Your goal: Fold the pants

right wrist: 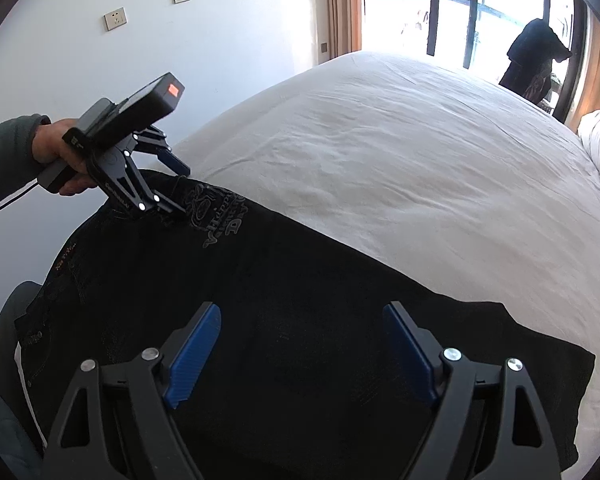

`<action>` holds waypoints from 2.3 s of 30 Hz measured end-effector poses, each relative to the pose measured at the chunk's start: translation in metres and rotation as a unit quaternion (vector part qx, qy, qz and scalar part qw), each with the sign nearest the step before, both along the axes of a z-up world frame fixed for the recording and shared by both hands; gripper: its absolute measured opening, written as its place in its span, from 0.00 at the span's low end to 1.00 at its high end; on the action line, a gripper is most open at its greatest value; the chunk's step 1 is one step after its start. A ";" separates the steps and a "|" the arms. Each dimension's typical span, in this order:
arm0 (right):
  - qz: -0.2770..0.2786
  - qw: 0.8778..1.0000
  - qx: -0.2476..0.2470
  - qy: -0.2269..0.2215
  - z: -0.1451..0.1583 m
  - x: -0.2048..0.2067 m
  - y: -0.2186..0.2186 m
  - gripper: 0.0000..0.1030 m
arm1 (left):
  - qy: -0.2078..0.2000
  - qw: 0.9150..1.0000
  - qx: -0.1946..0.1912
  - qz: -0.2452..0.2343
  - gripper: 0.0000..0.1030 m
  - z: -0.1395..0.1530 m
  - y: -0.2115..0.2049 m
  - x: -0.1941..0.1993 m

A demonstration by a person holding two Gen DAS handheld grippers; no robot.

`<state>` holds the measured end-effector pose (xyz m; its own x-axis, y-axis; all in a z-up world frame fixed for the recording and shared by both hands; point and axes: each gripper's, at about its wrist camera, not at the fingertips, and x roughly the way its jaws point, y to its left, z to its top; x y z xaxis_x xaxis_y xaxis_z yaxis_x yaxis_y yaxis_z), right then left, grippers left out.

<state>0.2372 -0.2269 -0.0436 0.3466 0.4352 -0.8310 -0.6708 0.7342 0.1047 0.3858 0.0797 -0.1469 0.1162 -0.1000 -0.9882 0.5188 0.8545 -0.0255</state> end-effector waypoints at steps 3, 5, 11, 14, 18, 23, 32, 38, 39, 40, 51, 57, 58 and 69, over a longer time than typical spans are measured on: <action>0.015 1.000 -0.011 0.007 -0.005 0.009 0.008 0.71 | 0.001 1.000 -0.024 0.015 0.47 0.003 0.007 0.006; 0.024 1.000 -0.012 0.012 -0.008 0.014 0.010 0.68 | -0.003 1.000 -0.024 0.017 0.21 0.006 0.009 0.006; 0.049 0.998 -0.027 0.021 -0.012 0.031 0.024 0.61 | -0.052 0.999 -0.014 0.009 0.07 0.019 0.004 -0.015; 0.067 0.996 -0.046 0.023 -0.016 0.042 0.034 0.56 | -0.112 0.994 -0.008 0.006 0.07 0.040 0.008 -0.040; 0.086 0.994 -0.071 0.017 -0.017 0.053 0.045 0.50 | -0.178 0.984 0.013 -0.013 0.07 0.061 0.003 -0.080; 0.111 0.990 -0.092 0.012 -0.017 0.060 0.062 0.49 | -0.240 0.970 0.025 -0.039 0.07 0.079 -0.008 -0.113; 0.143 0.981 -0.130 0.016 -0.027 0.064 0.080 0.48 | -0.299 0.951 0.032 -0.075 0.07 0.091 -0.026 -0.148; 0.152 0.976 -0.150 0.032 -0.037 0.064 0.084 0.29 | -0.304 0.949 0.028 -0.081 0.07 0.094 -0.019 -0.159; 0.148 0.978 -0.145 0.037 -0.036 0.065 0.083 0.25 | -0.303 0.949 0.029 -0.080 0.07 0.094 -0.020 -0.159; 0.145 0.978 -0.142 0.039 -0.036 0.066 0.082 0.19 | -0.301 0.950 0.028 -0.077 0.07 0.093 -0.019 -0.159; 0.098 0.991 -0.088 0.031 -0.018 0.049 0.071 0.05 | -0.301 0.953 -0.005 -0.043 0.07 0.104 -0.019 -0.169; 0.056 0.998 -0.015 0.034 0.004 0.017 0.070 0.05 | -0.301 0.953 -0.023 -0.037 0.07 0.113 -0.027 -0.195; 0.053 0.998 -0.008 0.035 0.007 0.009 0.069 0.05 | -0.301 0.953 -0.027 -0.037 0.07 0.114 -0.029 -0.199; 0.021 0.997 0.043 0.060 0.008 -0.095 0.045 0.05 | -0.264 0.960 -0.064 -0.060 0.07 0.100 -0.053 -0.274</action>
<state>0.1425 -0.1820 -0.0358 0.2272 0.5196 -0.8236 -0.6802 0.6899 0.2477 0.1119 0.0265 -0.0468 0.5787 -0.2607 -0.7728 0.5824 0.7954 0.1677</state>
